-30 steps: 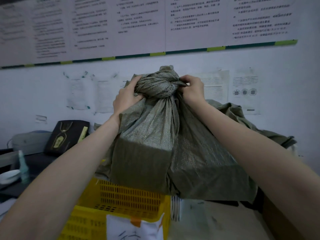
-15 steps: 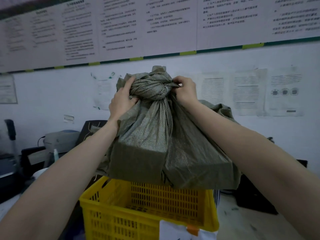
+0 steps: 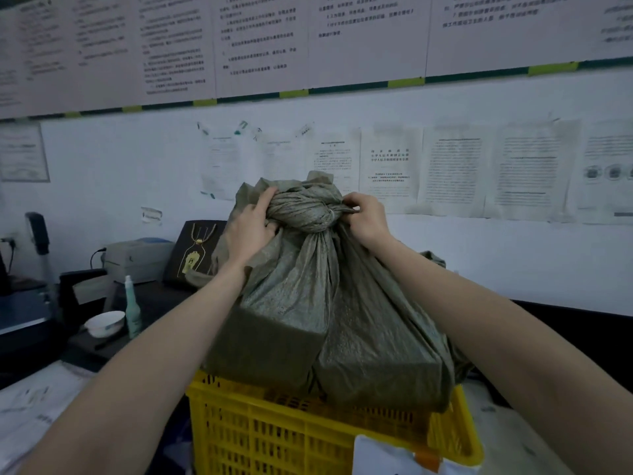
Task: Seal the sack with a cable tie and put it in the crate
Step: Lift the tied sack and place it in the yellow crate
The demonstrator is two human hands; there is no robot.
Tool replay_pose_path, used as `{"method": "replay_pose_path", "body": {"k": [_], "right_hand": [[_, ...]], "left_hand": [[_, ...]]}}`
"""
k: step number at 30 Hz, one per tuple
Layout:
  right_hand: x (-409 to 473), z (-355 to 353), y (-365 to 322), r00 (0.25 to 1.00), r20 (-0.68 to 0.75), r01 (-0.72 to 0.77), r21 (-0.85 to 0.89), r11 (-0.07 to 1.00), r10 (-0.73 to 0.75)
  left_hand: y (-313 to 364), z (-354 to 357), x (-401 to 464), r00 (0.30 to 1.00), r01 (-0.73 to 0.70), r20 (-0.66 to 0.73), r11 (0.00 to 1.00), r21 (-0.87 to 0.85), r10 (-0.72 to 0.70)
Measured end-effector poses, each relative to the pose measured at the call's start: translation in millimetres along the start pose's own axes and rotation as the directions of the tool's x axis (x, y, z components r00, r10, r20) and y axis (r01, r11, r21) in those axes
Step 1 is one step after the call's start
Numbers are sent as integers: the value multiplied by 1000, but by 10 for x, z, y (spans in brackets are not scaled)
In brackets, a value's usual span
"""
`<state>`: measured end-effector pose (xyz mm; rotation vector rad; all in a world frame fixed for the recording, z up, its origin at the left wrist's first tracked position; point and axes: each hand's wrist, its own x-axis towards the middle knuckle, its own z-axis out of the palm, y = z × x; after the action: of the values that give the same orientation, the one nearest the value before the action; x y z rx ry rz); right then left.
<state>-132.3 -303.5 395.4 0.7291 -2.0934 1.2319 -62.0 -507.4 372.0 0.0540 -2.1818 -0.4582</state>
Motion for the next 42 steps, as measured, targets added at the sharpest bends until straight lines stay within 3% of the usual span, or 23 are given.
{"method": "replay_pose_path", "body": {"k": [14,24,30,33,37,39,42], "right_hand": [[-695,505,955,955,246,-140,-122,983,167],[-1022,686,1314,930,327,-150,-73,986,166],[-1071,595,1331,915,364,-141,-119,983,175],[-1143,463,1397,892,397,-159,-171,972,216],[-1290,277,1495,867,423,-184,-216,959,262],[-1346,210,1518,858,436,-196,-209,958,271],[-1412,149,1558,836,469,-228,-173,958,284]], "left_hand": [[-484,1055,-841,978,88,184,995,50,-96],[-591,1376,-1160,990,95,94,993,75,-101],[-588,1386,-1181,981,97,158,992,86,-109],[-534,1422,-1160,932,137,347,988,-74,-103],[-400,1335,-1047,781,405,614,837,-367,-109],[-331,1284,-994,730,473,677,784,-402,-94],[-335,1250,-955,720,486,689,766,-421,-79]]}}
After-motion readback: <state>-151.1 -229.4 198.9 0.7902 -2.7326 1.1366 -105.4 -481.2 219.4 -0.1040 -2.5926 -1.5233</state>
